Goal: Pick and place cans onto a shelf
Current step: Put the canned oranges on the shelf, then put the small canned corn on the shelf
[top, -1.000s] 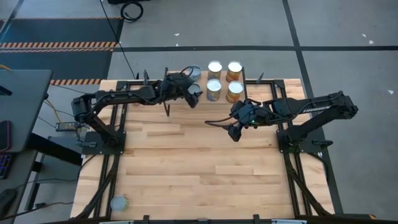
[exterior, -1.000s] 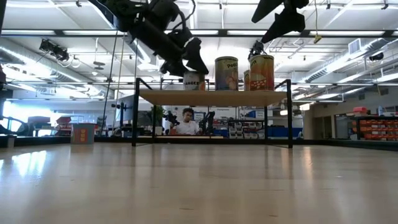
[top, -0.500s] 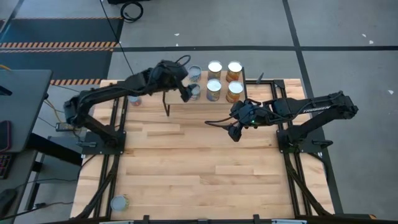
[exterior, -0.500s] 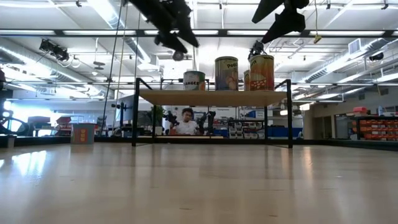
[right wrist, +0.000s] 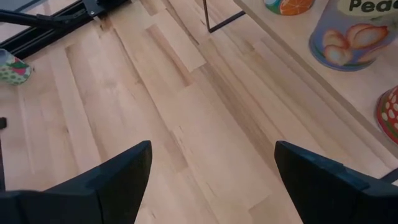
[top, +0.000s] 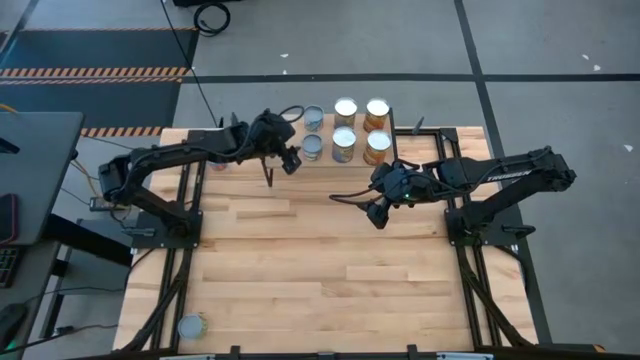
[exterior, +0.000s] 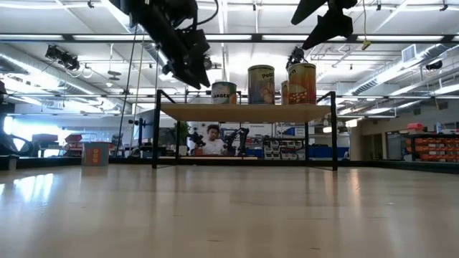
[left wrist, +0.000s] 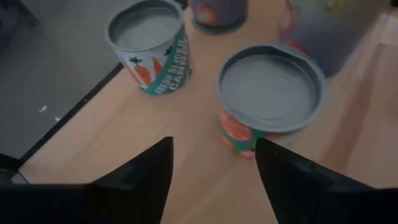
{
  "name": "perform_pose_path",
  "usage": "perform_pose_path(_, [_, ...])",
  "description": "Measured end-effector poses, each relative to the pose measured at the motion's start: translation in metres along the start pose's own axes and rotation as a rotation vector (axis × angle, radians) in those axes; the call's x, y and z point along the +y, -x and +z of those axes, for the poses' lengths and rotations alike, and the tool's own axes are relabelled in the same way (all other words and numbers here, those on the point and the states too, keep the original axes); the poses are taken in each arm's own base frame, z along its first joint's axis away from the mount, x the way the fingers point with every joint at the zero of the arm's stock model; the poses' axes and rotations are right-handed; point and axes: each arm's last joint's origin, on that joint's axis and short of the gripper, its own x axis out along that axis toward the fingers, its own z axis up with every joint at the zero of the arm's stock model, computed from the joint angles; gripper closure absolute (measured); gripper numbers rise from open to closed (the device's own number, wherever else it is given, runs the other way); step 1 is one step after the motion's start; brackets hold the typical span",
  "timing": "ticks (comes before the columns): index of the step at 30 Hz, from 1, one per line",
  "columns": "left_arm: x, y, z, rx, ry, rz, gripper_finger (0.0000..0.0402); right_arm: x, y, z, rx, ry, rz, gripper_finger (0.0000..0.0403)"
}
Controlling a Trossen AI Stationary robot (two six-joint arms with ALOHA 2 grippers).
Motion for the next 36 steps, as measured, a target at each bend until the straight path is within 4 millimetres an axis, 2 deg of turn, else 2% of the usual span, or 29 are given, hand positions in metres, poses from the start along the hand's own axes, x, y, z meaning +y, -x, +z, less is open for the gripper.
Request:
perform_pose_path(13, [-0.001, -0.002, 0.004, -0.055, 0.007, 0.007, 0.0175, 0.0, 0.0, 0.0, 0.0, -0.001, 0.001, 0.0056])
perform_pose_path(16, [0.001, 0.003, 0.005, -0.063, 0.006, 0.01, 0.0175, 0.0, 0.0, 0.0, 0.001, 0.0, 0.001, 0.0056])
perform_pose_path(20, [0.009, 0.032, 0.019, -0.089, 0.002, 0.032, 0.0175, 0.0, 0.0, 0.0, 0.001, 0.0, 0.002, 0.0056])
perform_pose_path(25, [0.026, 0.089, 0.021, -0.098, 0.013, 0.086, 0.0175, 0.0, 0.0, 0.0, -0.001, 0.015, 0.005, 0.0056])
perform_pose_path(28, [0.037, 0.118, 0.008, -0.048, 0.071, 0.147, 0.0175, 0.0, 0.0, 0.0, -0.002, 0.017, 0.004, 0.0056])
perform_pose_path(31, [0.047, 0.136, -0.008, 0.022, 0.19, 0.219, 0.0174, 0.0, 0.0, 0.0, -0.002, 0.017, 0.003, 0.0056])
perform_pose_path(34, [0.053, 0.141, -0.03, 0.079, 0.324, 0.264, 0.0159, 0.0, 0.0, 0.0, -0.002, 0.015, 0.003, 0.0056])
perform_pose_path(36, [0.055, 0.134, -0.048, 0.119, 0.422, 0.296, 0.0139, 0.0, 0.0, 0.0, -0.002, 0.015, 0.003, 0.0056])
